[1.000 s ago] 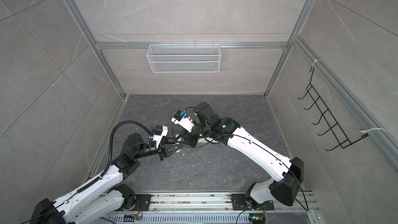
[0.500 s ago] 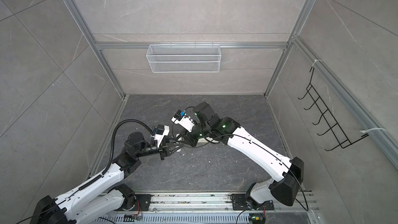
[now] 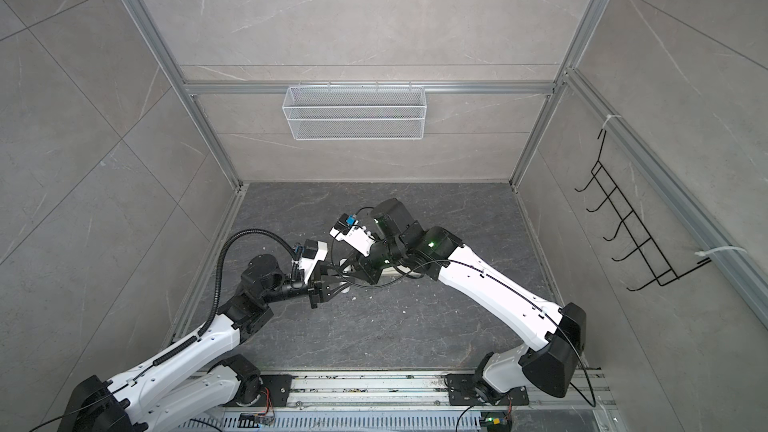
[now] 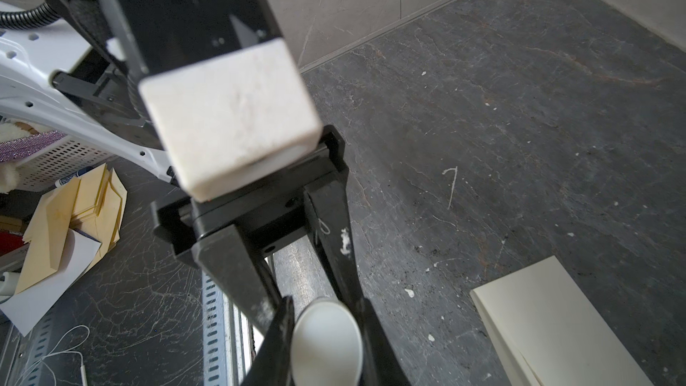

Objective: Place the letter into the envelope and seal it

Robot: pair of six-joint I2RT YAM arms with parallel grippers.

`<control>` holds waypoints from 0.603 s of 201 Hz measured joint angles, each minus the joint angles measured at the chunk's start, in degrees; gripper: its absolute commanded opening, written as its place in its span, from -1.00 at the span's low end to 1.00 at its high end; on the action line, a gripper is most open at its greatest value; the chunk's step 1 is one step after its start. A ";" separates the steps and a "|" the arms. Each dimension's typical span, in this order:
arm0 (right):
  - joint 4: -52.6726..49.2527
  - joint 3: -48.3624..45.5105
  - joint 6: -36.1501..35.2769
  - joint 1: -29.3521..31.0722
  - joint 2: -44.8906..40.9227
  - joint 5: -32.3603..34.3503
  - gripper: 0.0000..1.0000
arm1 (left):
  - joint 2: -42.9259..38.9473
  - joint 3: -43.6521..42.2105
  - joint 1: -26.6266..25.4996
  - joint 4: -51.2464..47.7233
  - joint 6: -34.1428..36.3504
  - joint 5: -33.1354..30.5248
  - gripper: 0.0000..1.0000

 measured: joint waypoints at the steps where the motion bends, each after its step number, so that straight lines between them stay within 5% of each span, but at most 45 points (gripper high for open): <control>1: 0.00 0.00 0.00 0.02 0.00 -0.02 -0.81 | 0.02 0.00 -0.02 0.04 0.11 -0.04 -0.47; 66: -0.42 0.39 0.00 0.09 0.37 0.66 -0.71 | 0.74 0.28 0.00 0.00 0.17 0.04 -1.00; 84: -0.42 0.44 0.00 0.09 0.42 0.87 -0.49 | 1.09 0.68 0.00 -0.39 0.24 0.07 -1.00; 121: 0.31 0.72 -0.13 0.17 0.26 3.58 0.37 | 1.60 1.62 -0.02 -1.49 -0.48 -0.76 -1.00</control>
